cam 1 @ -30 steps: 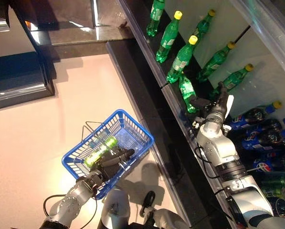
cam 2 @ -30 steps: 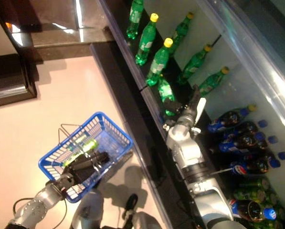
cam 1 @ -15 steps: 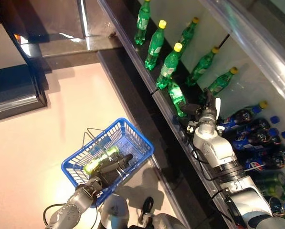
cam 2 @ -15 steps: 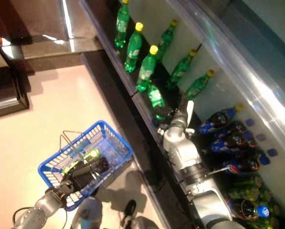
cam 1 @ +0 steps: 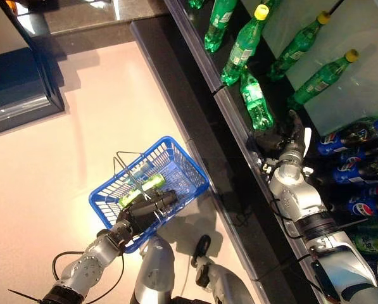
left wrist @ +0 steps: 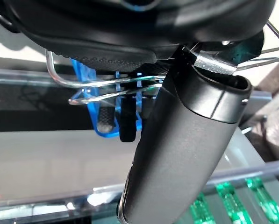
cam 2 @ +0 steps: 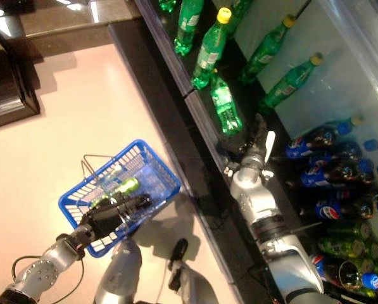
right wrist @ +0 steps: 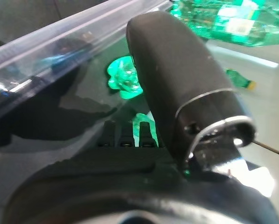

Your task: Pick up the drink and place into the basket.

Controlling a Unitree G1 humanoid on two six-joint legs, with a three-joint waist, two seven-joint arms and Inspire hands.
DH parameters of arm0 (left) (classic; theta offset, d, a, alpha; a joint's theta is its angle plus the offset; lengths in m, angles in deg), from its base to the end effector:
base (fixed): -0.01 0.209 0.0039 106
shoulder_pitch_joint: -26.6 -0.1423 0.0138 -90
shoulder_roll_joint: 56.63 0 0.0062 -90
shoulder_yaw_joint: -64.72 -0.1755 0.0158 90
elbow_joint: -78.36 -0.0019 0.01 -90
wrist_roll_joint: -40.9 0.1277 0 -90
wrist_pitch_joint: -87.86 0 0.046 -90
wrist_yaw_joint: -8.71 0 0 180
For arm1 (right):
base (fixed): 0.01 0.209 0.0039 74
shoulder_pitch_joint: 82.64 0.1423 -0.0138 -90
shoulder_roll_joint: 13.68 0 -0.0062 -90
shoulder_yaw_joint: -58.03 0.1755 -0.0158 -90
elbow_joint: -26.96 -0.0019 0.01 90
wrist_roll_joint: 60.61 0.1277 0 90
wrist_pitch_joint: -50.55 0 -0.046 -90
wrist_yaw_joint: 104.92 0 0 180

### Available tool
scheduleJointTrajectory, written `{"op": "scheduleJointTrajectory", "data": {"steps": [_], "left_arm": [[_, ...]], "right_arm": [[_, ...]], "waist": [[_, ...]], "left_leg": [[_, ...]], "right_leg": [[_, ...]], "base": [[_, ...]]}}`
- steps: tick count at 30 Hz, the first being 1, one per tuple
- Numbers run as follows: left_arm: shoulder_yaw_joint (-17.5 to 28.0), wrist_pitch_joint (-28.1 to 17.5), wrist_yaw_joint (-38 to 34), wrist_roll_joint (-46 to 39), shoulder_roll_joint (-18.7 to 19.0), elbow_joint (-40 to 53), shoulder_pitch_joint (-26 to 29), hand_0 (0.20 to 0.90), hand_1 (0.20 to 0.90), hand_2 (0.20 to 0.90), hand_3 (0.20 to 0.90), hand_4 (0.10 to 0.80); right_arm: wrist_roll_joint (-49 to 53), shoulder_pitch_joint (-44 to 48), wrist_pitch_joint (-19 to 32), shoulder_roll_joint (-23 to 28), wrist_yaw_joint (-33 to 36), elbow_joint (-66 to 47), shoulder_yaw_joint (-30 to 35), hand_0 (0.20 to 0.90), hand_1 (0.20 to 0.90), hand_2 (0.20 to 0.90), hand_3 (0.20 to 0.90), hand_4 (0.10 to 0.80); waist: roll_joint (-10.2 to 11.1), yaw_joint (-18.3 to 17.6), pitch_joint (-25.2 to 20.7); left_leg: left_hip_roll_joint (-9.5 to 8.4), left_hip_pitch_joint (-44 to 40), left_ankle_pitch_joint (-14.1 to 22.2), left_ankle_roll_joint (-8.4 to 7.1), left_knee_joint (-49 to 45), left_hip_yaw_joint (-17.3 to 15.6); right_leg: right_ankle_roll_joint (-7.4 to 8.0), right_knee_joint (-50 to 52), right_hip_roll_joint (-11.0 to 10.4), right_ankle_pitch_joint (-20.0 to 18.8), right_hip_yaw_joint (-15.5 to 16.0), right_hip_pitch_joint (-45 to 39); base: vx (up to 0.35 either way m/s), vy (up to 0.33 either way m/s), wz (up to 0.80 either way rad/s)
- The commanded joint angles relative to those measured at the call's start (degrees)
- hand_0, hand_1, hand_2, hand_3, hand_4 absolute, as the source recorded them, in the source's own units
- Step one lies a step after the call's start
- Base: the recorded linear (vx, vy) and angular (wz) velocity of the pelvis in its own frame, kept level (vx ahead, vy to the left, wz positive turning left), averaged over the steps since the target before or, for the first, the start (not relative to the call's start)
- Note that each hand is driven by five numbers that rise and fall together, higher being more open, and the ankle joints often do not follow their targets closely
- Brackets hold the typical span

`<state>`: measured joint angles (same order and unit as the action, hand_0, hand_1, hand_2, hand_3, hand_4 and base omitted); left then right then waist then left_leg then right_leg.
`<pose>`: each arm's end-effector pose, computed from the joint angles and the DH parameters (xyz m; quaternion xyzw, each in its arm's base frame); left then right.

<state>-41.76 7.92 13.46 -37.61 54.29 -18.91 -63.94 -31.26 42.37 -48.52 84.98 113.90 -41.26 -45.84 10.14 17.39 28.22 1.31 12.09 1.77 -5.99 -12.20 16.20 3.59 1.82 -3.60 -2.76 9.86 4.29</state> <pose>0.1784 0.2247 0.0350 -0.3489 0.2245 -0.0882 0.9056 0.2948 -0.1743 0.1264 -0.0183 0.0030 -0.2319 0.9726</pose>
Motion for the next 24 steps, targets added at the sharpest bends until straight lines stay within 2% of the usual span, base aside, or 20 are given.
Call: {"op": "scheduleJointTrajectory", "data": {"steps": [1,12,17,24], "left_arm": [[2.25,-3.10,12.91,-3.97,-2.24,19.37,4.63,0.300,0.300,0.300,0.200,0.100],[3.38,-2.28,14.37,-3.53,1.64,16.27,5.59,0.300,0.300,0.300,0.200,0.100],[3.68,-1.66,15.09,-3.09,2.73,14.75,5.70,0.300,0.300,0.300,0.200,0.100],[3.93,-1.45,16.71,-2.91,4.93,12.10,7.70,0.300,0.300,0.300,0.200,0.100]], "right_arm": [[-1.25,3.93,5.54,7.92,2.64,-3.39,1.19,0.900,0.900,0.900,0.900,0.800],[0.66,8.19,7.81,5.95,5.81,0.07,0.81,0.900,0.900,0.900,0.900,0.800],[3.78,10.52,6.74,5.38,6.88,0.49,0.68,0.900,0.900,0.900,0.900,0.800],[8.00,13.86,9.31,3.71,7.09,3.77,0.30,0.900,0.900,0.900,0.900,0.800]], "waist": [[-2.90,-0.17,-4.44],[-0.86,1.24,-2.70],[-0.10,1.72,-2.73],[0.68,2.64,-1.19]], "left_leg": [[-5.24,-6.26,-2.98,7.61,10.43,1.73],[-4.85,-5.36,-0.87,8.66,8.70,0.56],[-4.70,-5.25,-0.60,8.73,8.72,0.53],[-4.65,-3.82,-0.75,8.73,9.30,1.09]], "right_leg": [[2.30,7.02,2.67,3.32,1.92,-1.45],[3.70,6.04,2.35,2.05,0.47,-0.82],[4.09,6.39,2.42,1.98,0.35,-0.27],[4.47,6.54,2.46,2.09,0.83,1.18]], "base": [[0.108,-0.001,0.02],[0.075,-0.046,-0.01],[0.091,-0.032,0.05],[0.027,-0.035,0.04]]}}
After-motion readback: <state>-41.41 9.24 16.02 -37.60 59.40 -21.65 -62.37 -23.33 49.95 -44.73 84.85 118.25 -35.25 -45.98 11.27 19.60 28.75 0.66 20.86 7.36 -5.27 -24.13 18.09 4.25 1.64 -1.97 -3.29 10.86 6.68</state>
